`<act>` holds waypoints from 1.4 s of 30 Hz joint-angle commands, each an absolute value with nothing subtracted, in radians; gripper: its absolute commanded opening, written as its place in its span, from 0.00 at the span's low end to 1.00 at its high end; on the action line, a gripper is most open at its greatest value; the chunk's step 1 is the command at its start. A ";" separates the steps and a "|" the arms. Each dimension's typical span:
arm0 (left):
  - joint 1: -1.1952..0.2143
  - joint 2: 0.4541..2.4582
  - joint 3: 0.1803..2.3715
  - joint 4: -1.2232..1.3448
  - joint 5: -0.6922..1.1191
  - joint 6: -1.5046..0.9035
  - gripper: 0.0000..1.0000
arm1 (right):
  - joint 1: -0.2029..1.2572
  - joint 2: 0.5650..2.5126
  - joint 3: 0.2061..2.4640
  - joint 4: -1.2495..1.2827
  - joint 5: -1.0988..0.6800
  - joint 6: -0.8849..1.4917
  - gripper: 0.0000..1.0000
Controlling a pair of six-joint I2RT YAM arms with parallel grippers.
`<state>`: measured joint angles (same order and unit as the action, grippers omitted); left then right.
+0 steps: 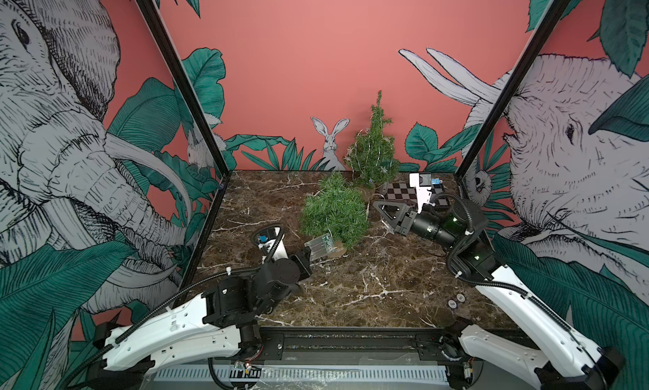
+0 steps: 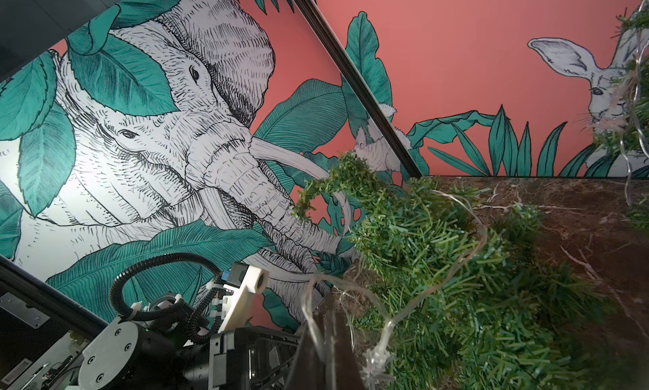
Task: Wrap string light around the christmas tree
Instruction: Wrap the light string around the Christmas tree.
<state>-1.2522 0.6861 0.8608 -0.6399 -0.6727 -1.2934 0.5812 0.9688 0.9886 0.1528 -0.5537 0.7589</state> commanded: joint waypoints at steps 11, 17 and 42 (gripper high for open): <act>-1.254 0.667 0.702 -0.737 -0.756 -1.596 0.00 | 0.604 0.986 1.009 0.220 -0.559 0.745 0.00; -1.256 0.834 0.709 -0.584 -0.614 -1.562 0.00 | 0.611 0.988 1.014 0.218 -0.574 0.728 0.01; -1.269 1.096 0.672 -0.261 -0.620 -1.572 0.00 | 0.612 0.894 0.979 0.180 -0.610 0.699 0.05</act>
